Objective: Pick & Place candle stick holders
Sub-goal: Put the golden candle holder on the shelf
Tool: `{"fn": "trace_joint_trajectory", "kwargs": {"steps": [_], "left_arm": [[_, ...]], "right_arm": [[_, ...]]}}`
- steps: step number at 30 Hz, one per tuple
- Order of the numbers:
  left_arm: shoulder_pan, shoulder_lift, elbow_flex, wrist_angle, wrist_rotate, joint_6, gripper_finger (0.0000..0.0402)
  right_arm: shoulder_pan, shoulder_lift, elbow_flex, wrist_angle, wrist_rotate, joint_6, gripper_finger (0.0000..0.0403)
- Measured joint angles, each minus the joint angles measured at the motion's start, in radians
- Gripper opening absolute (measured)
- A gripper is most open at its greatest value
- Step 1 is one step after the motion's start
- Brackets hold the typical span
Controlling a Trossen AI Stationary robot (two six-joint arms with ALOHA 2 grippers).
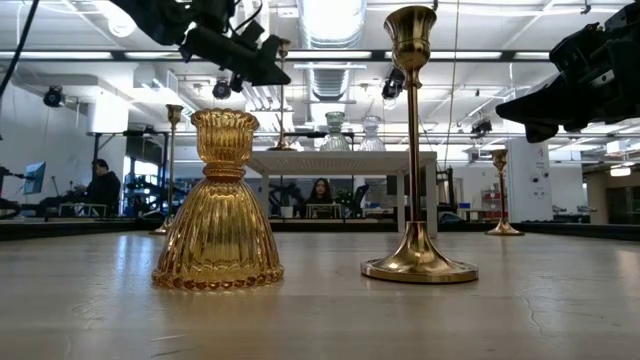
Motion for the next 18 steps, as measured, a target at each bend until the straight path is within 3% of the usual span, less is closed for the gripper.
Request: {"fn": "trace_joint_trajectory", "kwargs": {"steps": [7, 18], "left_arm": [[0.032, 0.018, -0.011, 0.042, 0.052, -0.037, 0.0022], [0.048, 0.034, -0.013, 0.009, 0.053, -0.011, 0.0022]], "right_arm": [[0.0, 0.0, 0.0, 0.0, 0.0, 0.001, 0.0009], [0.0, 0.0, 0.0, 0.0, 0.0, 0.0, 0.0008]]}}
